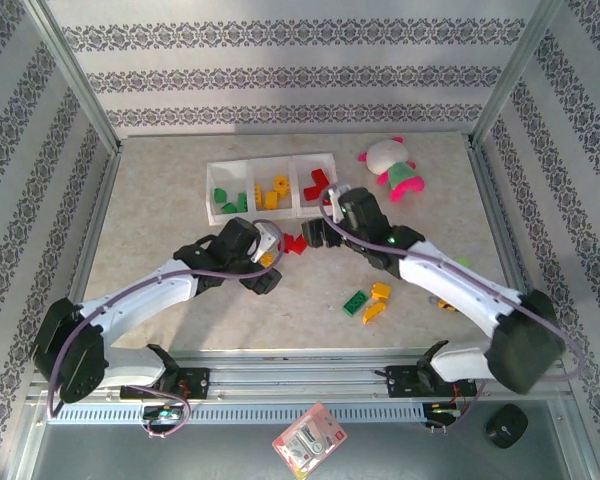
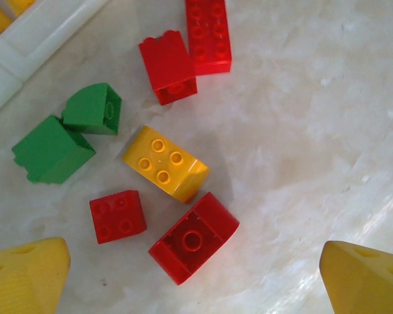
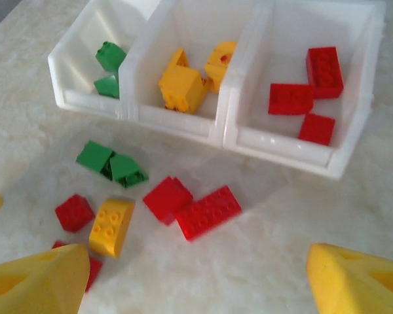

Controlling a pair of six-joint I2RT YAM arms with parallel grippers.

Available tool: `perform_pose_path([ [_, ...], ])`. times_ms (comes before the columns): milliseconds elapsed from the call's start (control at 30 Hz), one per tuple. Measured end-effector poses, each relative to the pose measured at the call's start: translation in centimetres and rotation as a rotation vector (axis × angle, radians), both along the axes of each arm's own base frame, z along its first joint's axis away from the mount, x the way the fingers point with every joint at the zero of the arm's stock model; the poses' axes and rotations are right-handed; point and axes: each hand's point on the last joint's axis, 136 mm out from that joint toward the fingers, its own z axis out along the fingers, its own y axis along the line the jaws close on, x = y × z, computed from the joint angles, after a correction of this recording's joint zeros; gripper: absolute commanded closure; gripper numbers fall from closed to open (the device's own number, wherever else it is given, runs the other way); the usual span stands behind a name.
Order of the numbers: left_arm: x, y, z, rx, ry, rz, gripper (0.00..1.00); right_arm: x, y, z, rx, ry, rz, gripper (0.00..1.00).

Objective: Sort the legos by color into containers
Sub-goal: Place the lego in the container, then pick up the lego from the middle-left of the table.

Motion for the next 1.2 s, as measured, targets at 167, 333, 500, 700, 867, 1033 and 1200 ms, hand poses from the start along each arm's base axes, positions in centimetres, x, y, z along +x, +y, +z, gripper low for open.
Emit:
perform_pose_path([
  [167,0.2,0.1,-1.9,0.198,0.069,-0.178,0.17,-3.0,-2.8,0.1,0.022,-0.03,-0.013,0.14],
  [333,1.3,0.4,-4.4,0.378,0.169,-0.275,0.24,-4.2,-4.5,1.2,0.031,-0.05,-0.034,0.14],
  [500,1.5,0.6,-6.3,0.474,0.259,-0.339,0.26,-4.7,-5.2,1.4,0.029,-0.052,-0.044,0.14],
  [700,0.9,0.8,-7.3,0.51,0.317,-0.389,0.28,-4.6,-5.4,0.6,0.011,-0.027,-0.05,0.14],
  [867,0.7,0.8,-8.1,0.515,0.346,-0.402,0.3,-4.4,-5.3,-0.1,-0.003,-0.008,-0.05,0.13],
  [1033,0.5,0.7,-8.2,0.52,0.35,-0.408,0.36,-4.2,-5.4,-0.5,-0.011,0.002,-0.056,0.13],
  [1200,0.4,0.8,-8.7,0.527,0.366,-0.411,0.48,-4.1,-5.3,-1.0,-0.02,0.015,-0.056,0.13],
])
